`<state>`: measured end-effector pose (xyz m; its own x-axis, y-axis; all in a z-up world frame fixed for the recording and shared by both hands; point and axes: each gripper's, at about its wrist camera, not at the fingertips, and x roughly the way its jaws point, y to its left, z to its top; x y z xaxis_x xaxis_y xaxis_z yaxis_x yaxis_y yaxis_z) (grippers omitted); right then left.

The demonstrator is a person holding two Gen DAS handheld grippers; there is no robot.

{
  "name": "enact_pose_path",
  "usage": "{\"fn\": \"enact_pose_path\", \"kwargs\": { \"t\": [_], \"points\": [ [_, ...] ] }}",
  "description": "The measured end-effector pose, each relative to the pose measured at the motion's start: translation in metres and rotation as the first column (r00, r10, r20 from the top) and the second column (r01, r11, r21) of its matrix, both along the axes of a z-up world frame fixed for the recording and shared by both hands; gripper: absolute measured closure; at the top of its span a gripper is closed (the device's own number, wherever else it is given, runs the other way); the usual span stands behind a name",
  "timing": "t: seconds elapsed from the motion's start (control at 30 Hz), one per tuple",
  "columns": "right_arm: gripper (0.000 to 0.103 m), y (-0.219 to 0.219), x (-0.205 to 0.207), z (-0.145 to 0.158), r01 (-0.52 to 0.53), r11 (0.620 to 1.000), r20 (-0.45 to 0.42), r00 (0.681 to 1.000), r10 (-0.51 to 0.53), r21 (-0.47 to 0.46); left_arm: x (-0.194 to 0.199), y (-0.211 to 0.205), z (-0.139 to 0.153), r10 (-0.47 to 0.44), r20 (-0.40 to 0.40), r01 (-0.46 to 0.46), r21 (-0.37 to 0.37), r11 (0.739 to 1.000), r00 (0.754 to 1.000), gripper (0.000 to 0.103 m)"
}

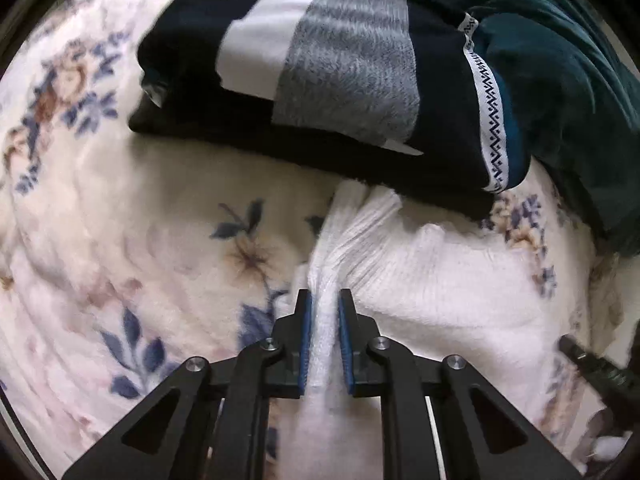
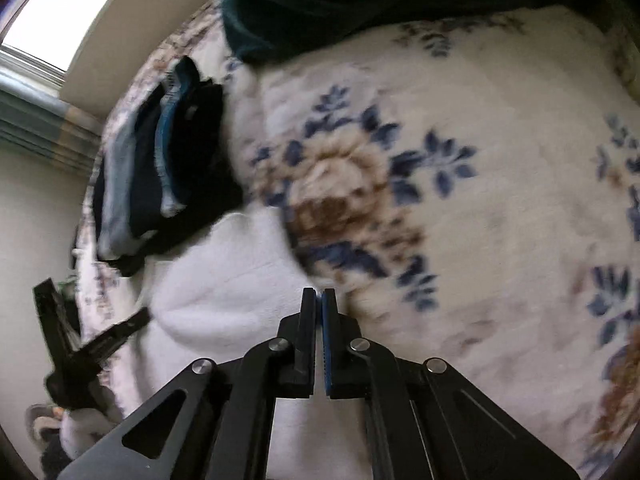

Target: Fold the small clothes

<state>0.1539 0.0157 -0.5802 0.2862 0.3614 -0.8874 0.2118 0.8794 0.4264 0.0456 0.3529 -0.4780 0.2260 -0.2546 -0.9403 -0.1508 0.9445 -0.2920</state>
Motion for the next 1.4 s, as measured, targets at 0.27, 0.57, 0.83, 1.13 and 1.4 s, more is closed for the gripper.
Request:
{"fn": "enact_pose_path", "kwargs": {
  "t": [0.27,0.57,0.83,1.13,1.4],
  "points": [
    [0.069,0.001,0.039,-0.002,-0.1,0.986,-0.039,0.994,0.106,0.132,0.017,-0.006,0.031,-0.03,0.077,0.036,-0.078,0.996,0.997,0.05],
    [0.096,0.04,0.081,-0.035,-0.207,0.971,-0.063,0.975,0.215,0.118,0.024,-0.037,0.014,-0.2,0.109,0.189,0.104,0.977,0.974,0.093],
    [0.098,0.036,0.072,-0.004,-0.144,0.988,0.038,0.989,0.146,-0.045,0.043,0.022,-0.019,0.026,-0.034,-0.032,-0.178,0.983,0.999,0.087],
    [0.052,0.008,0.078,-0.037,-0.077,0.982,-0.11,0.989,0.097,0.173,0.009,0.062,0.009,0.148,0.017,-0.134,-0.335,0.933,0.989,0.04],
    [0.011,-0.005,0.04,-0.063,-0.178,0.916,-0.143,0.96,0.242,0.358,-0.107,0.05,0.029,0.33,0.031,-0.307,-0.297,0.904,0.943,0.022]
  ]
}}
